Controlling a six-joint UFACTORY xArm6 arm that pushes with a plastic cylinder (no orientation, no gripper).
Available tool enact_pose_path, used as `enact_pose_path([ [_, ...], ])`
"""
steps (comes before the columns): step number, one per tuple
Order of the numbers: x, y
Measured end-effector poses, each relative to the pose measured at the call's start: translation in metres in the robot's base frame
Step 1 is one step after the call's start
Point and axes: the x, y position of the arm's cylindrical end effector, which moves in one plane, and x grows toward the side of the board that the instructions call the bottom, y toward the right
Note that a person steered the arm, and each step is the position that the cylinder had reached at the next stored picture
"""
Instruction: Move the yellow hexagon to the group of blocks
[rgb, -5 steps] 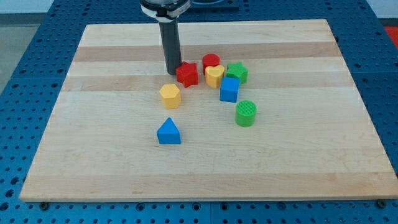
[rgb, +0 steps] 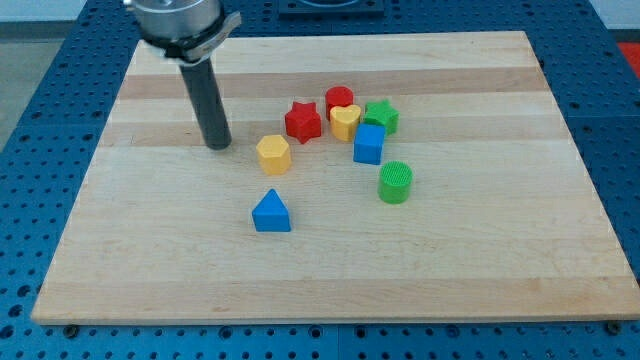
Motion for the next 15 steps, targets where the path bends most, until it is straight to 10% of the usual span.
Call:
enact_pose_path([
  [15,0.029,0.137],
])
